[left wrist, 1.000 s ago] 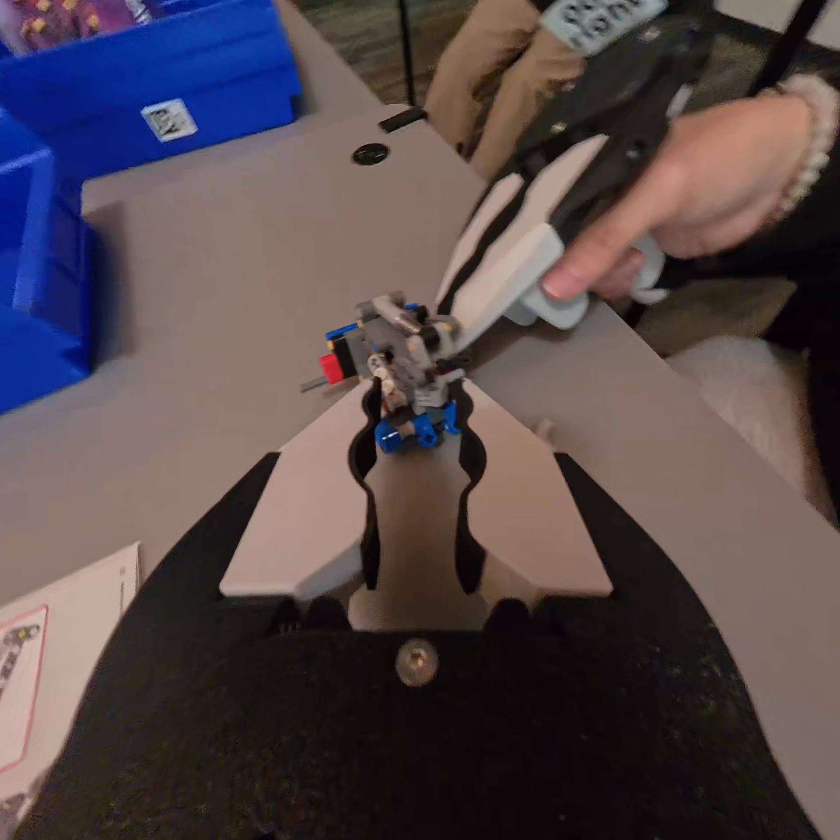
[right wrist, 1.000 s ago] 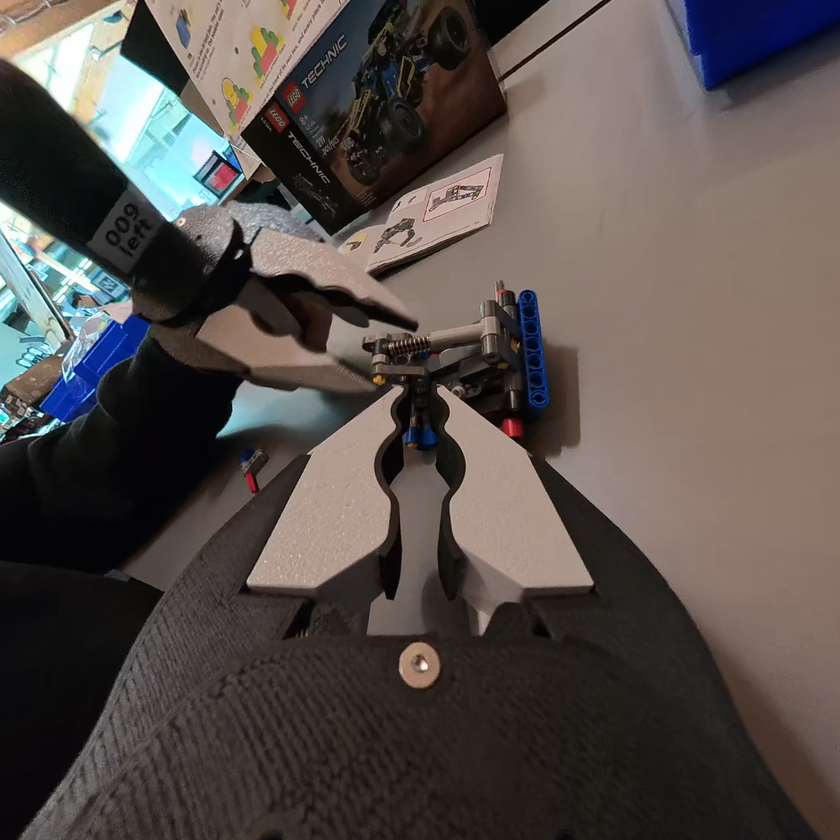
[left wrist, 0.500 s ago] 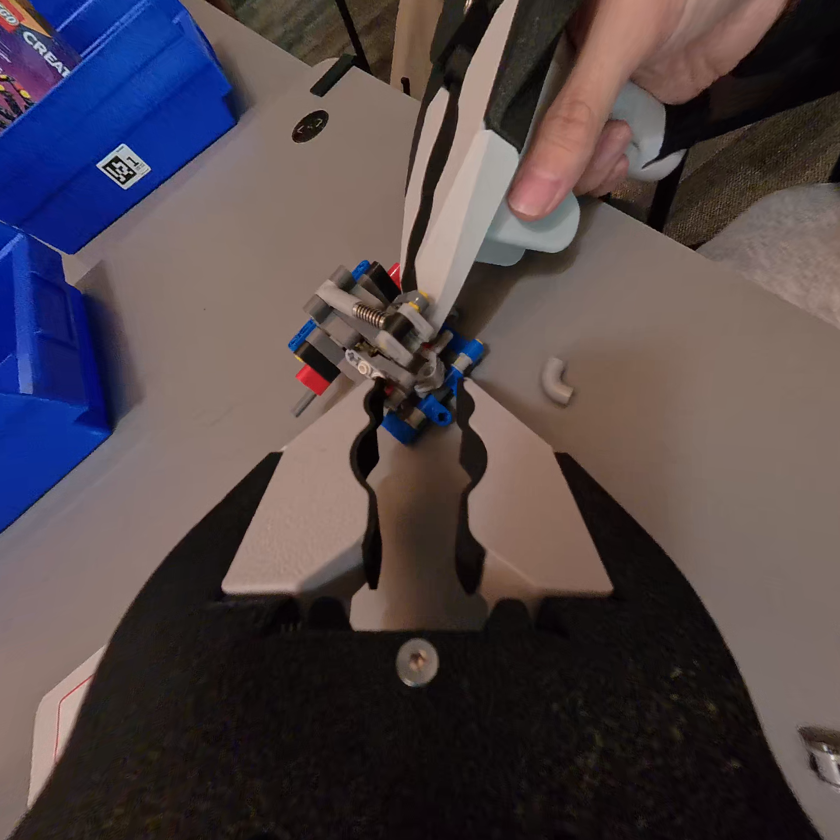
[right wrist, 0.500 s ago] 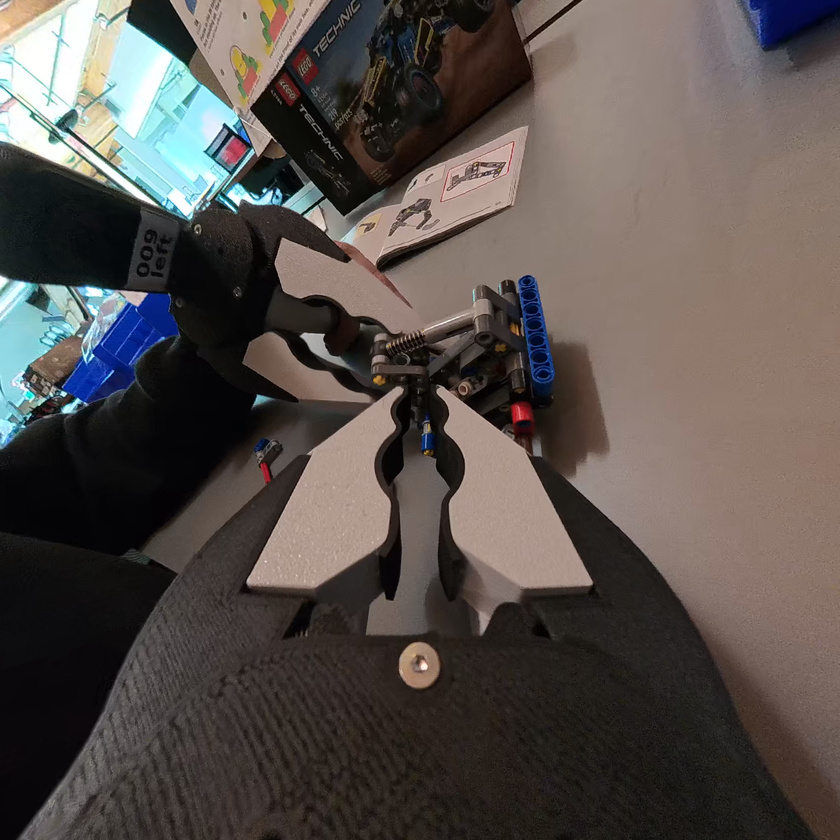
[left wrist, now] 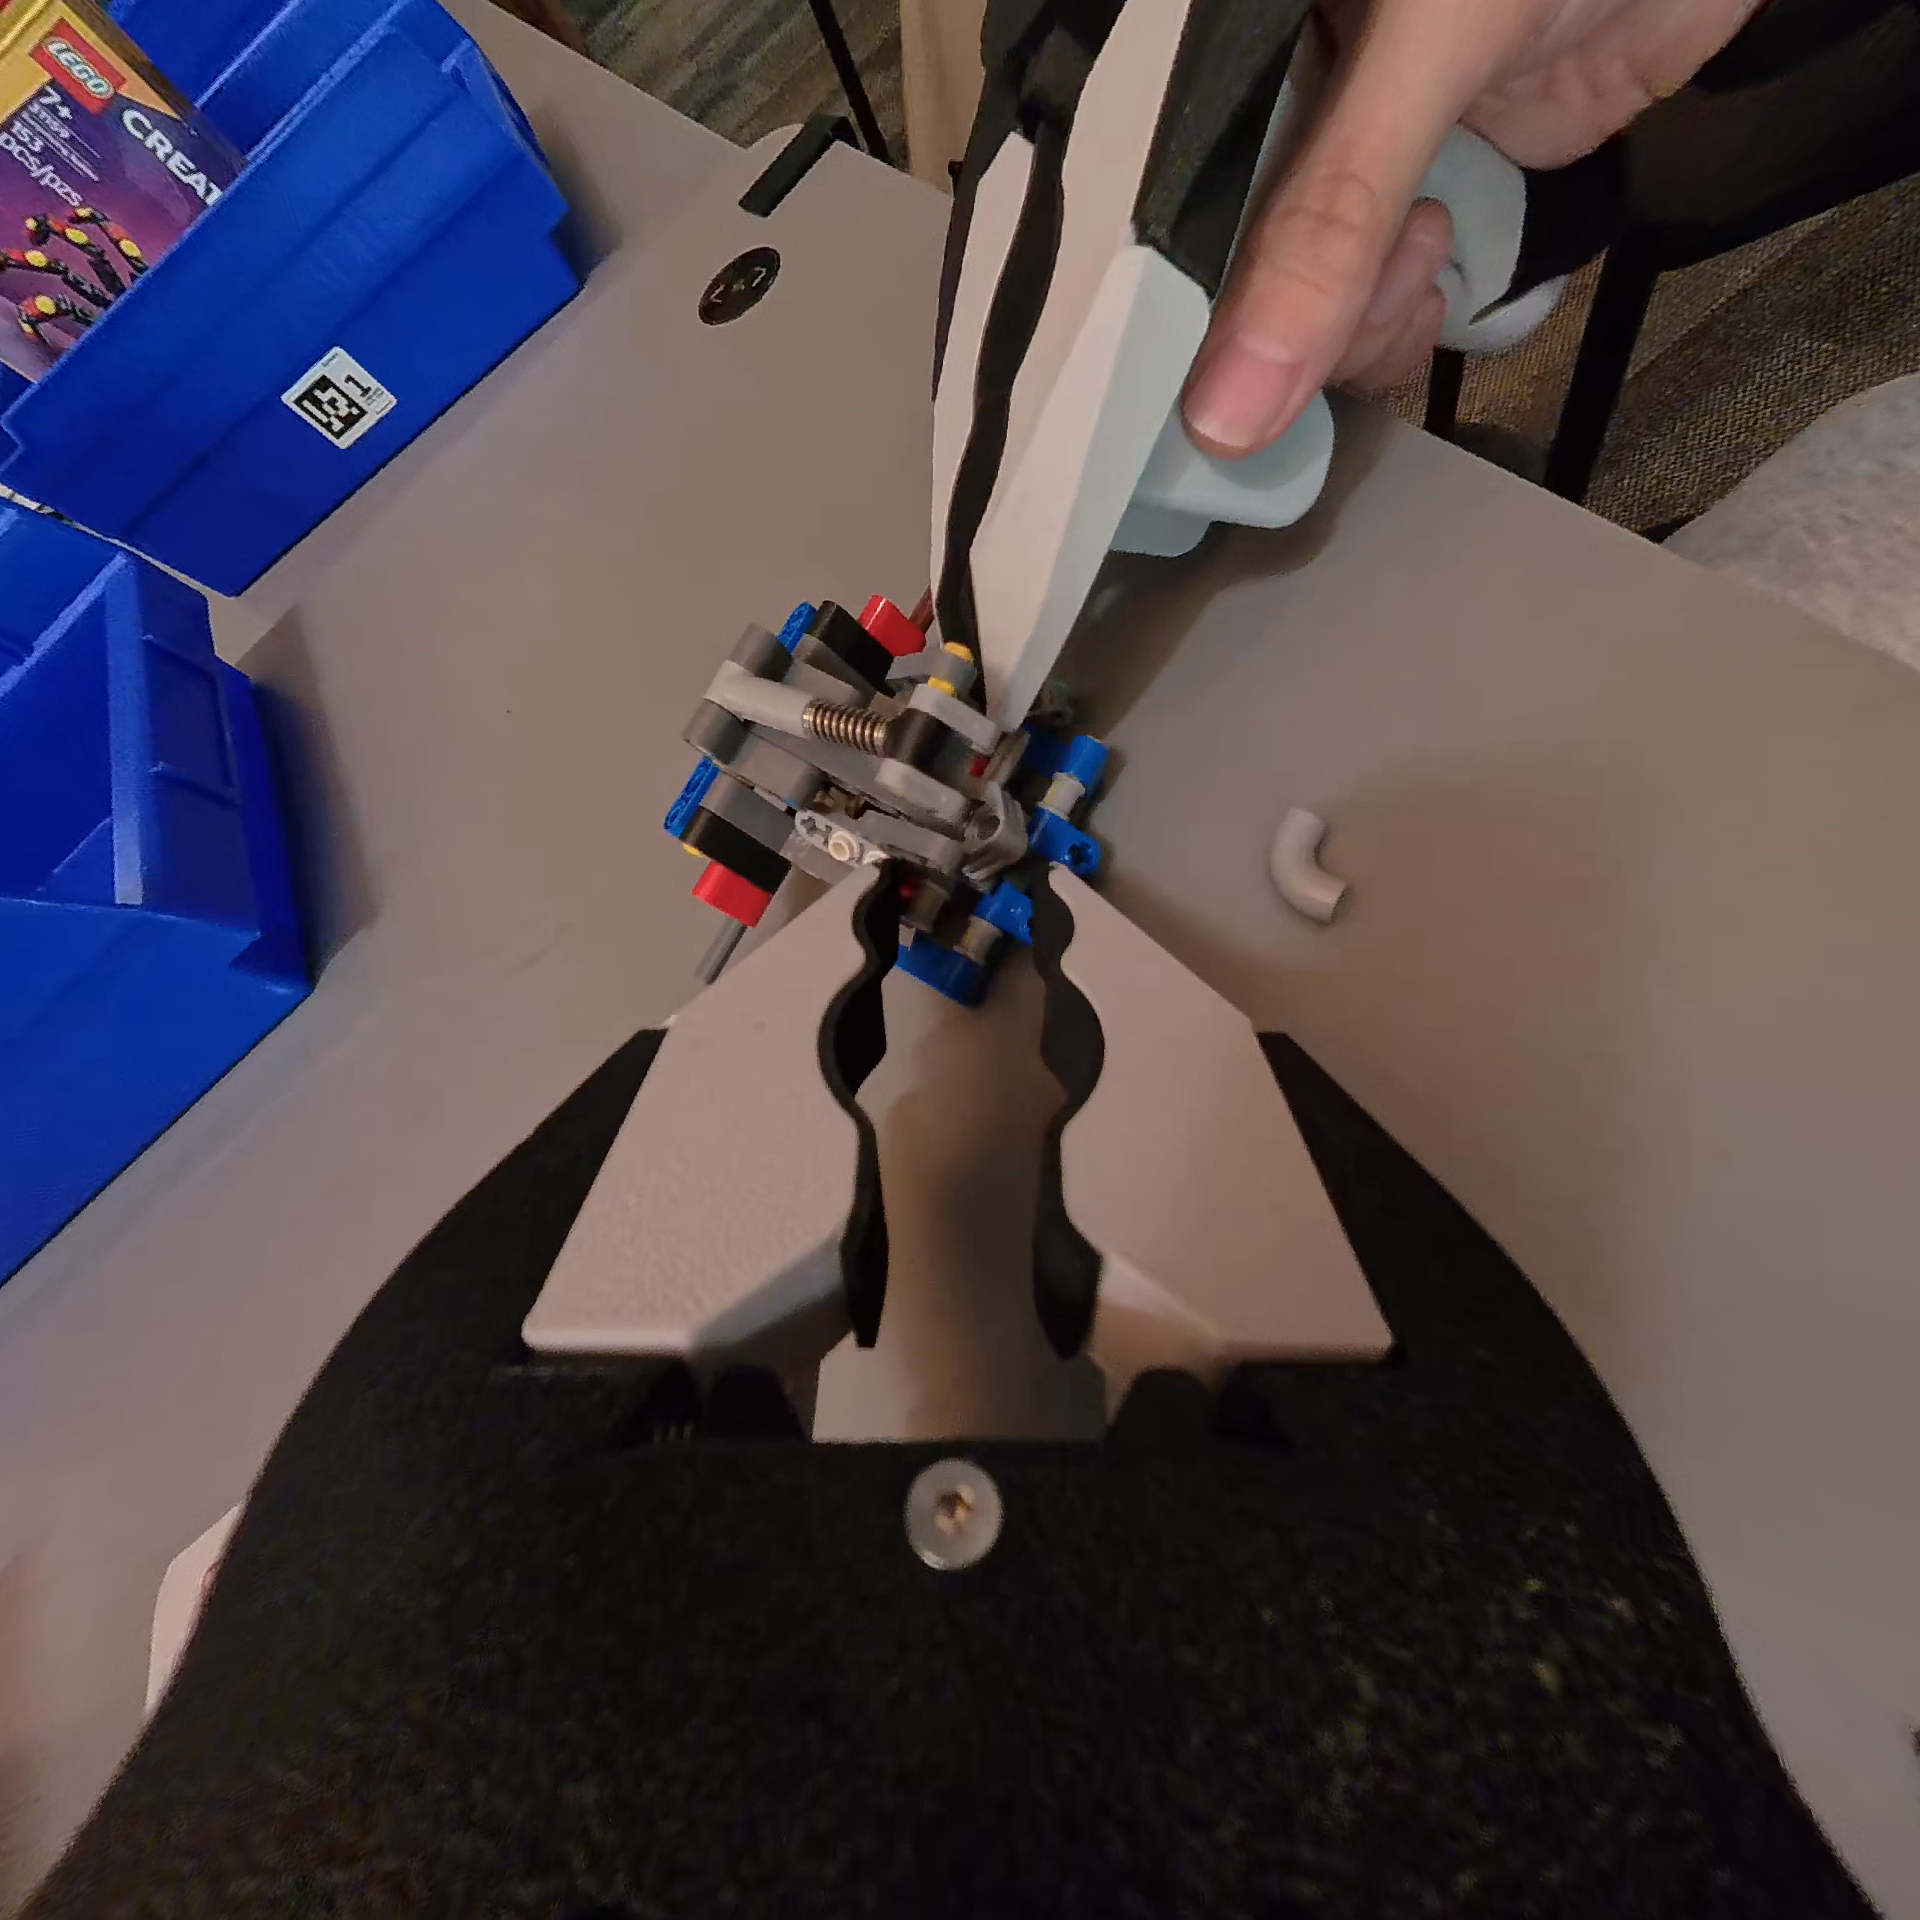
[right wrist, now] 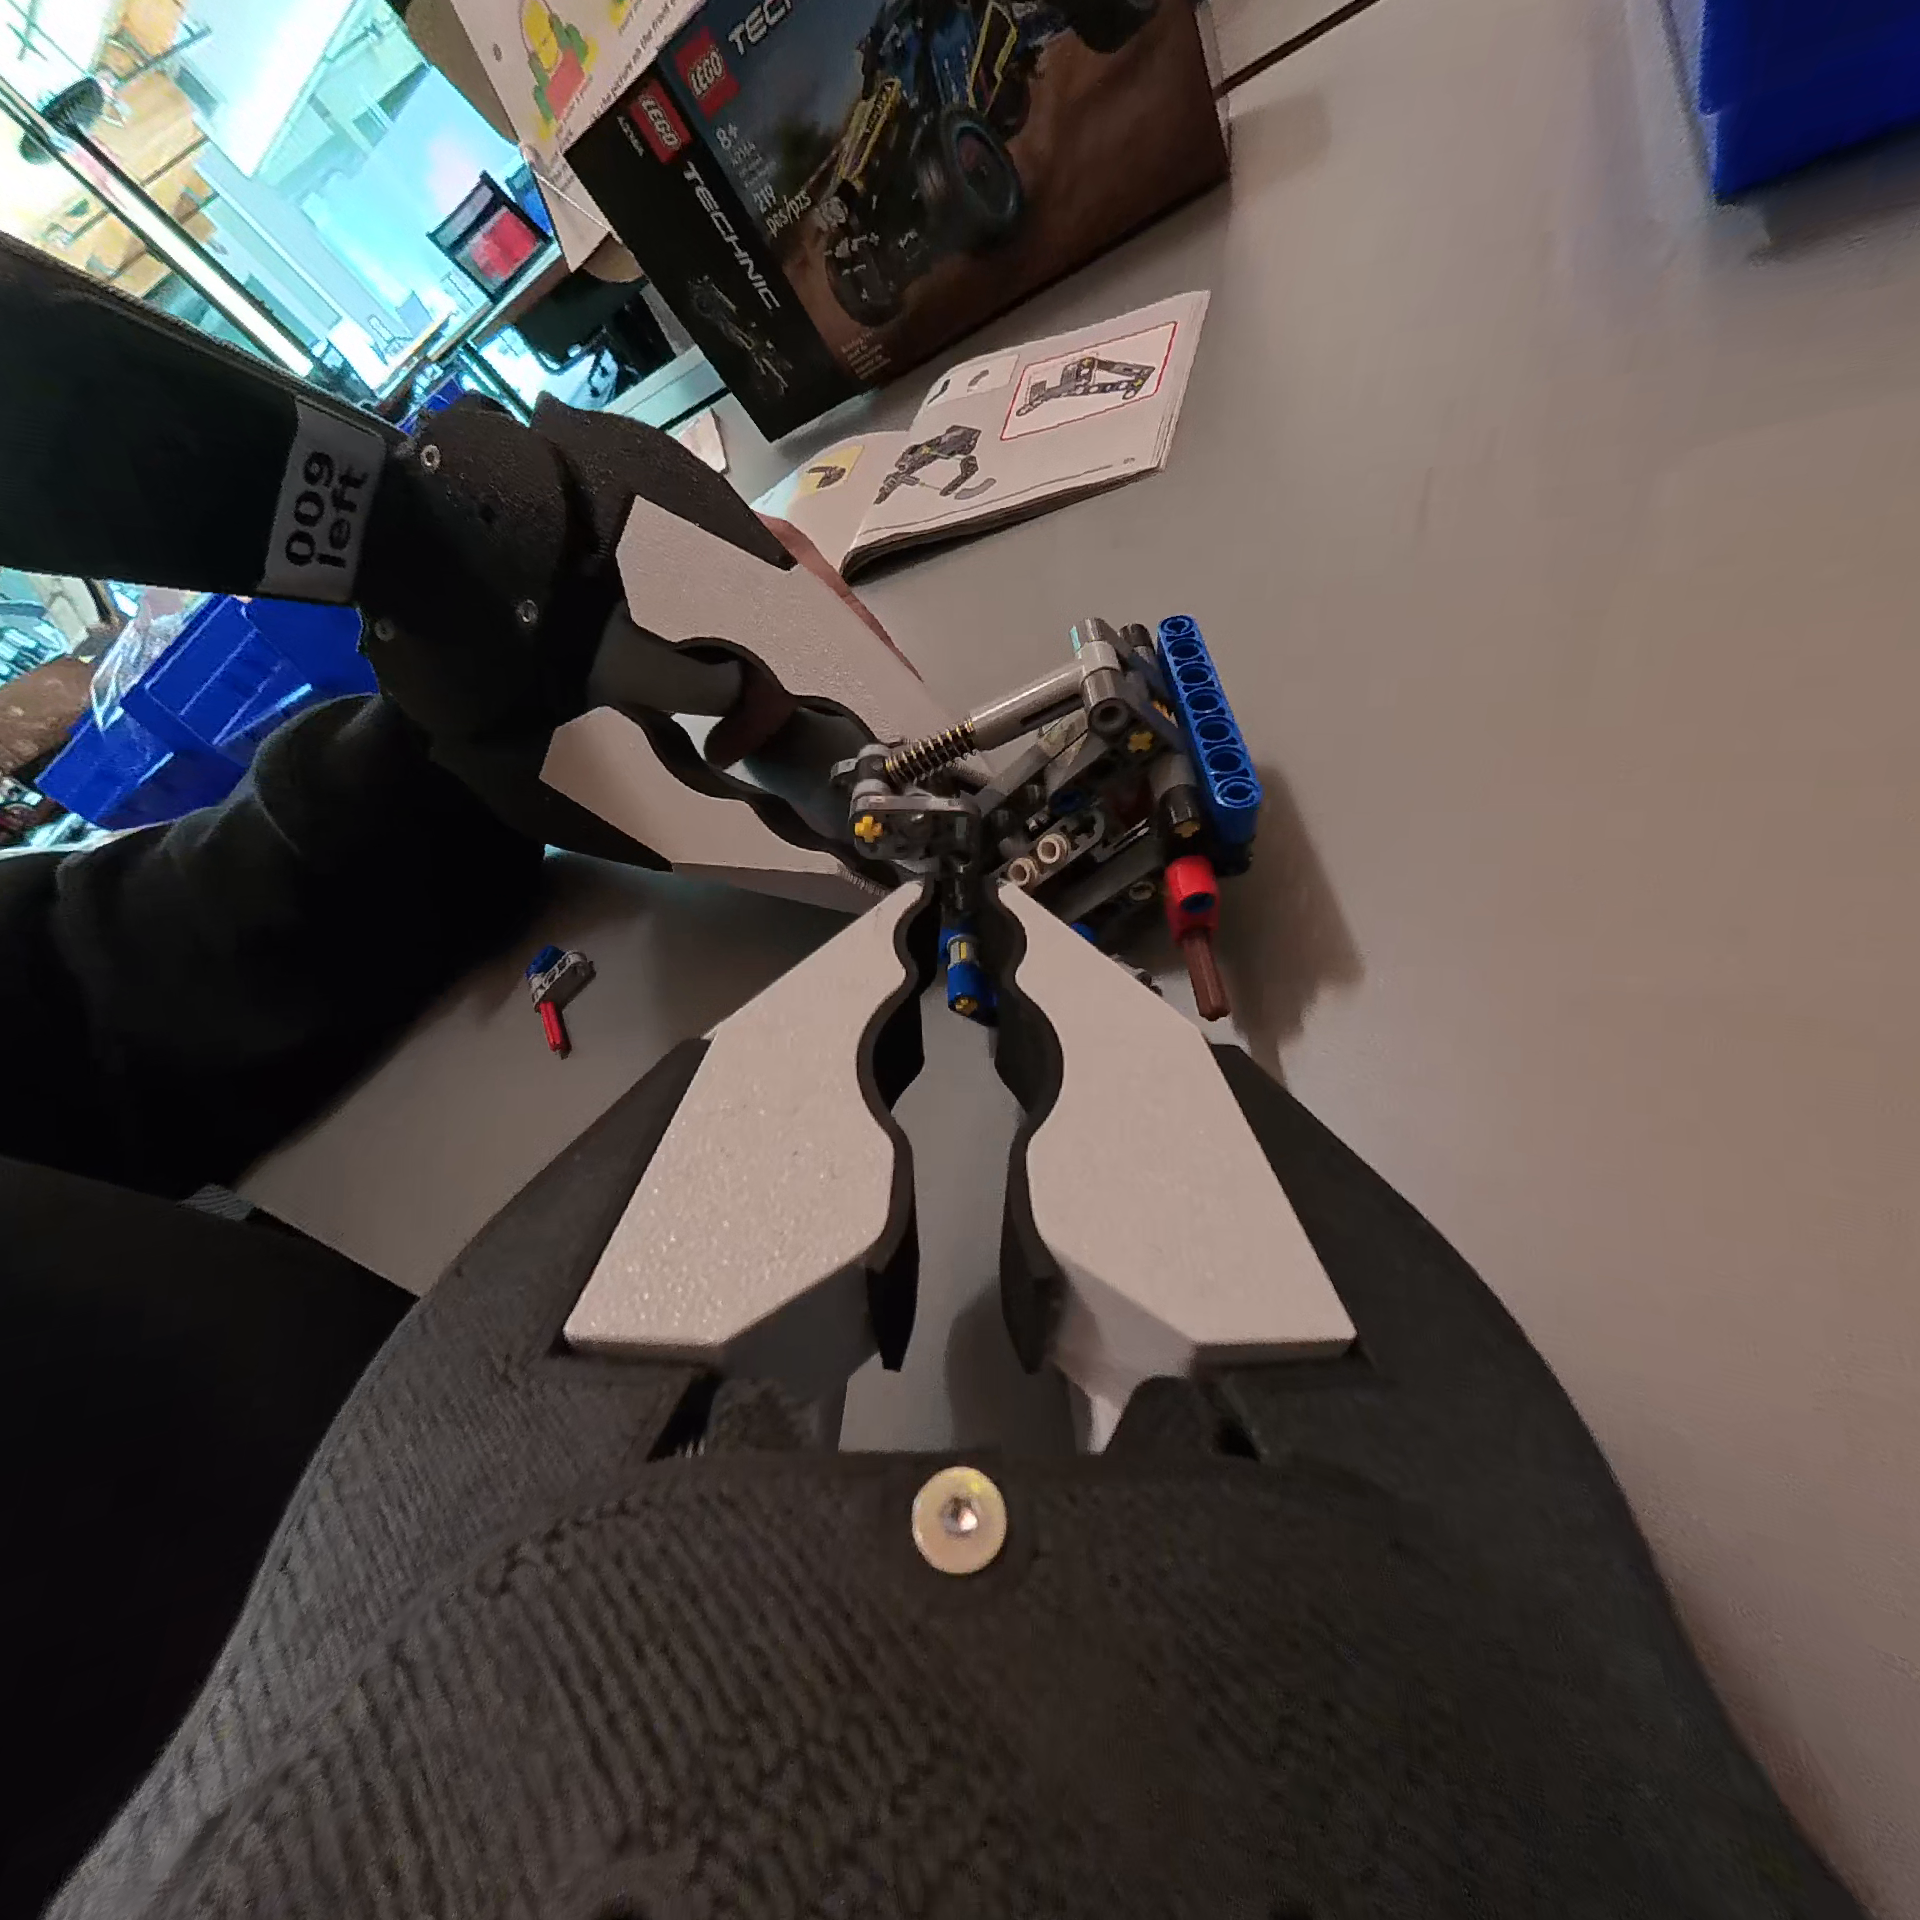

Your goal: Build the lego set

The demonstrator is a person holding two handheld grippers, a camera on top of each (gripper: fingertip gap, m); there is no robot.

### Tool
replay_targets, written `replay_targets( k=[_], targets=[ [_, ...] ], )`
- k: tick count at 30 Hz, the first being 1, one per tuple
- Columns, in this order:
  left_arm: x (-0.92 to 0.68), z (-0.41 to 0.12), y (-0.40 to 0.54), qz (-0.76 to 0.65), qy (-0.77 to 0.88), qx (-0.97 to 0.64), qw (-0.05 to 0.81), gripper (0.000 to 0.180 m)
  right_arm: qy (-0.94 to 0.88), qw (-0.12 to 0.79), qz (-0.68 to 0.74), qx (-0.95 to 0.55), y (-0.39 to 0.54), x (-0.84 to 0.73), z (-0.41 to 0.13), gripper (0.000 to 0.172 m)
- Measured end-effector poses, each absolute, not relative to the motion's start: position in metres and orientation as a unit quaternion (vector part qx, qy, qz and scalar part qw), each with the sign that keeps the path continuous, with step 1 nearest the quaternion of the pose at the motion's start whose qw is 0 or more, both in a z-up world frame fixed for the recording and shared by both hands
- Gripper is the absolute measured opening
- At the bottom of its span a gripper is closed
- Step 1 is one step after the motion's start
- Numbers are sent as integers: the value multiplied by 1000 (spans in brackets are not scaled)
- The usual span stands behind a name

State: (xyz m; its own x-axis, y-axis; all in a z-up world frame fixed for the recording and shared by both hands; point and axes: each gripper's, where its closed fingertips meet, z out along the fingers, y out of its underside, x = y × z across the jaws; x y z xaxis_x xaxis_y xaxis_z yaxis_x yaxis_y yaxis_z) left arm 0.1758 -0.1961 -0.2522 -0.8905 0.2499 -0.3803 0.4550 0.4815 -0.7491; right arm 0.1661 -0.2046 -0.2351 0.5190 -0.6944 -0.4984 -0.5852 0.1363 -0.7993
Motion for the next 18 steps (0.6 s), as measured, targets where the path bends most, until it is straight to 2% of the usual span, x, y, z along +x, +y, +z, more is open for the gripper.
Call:
replay_targets(
  k=[18],
  targets=[
    [174, -253, -197, -463, 856, 198, 115, 22, 471, 555, -38, -685, -208, 159, -238, 4]
  ],
)
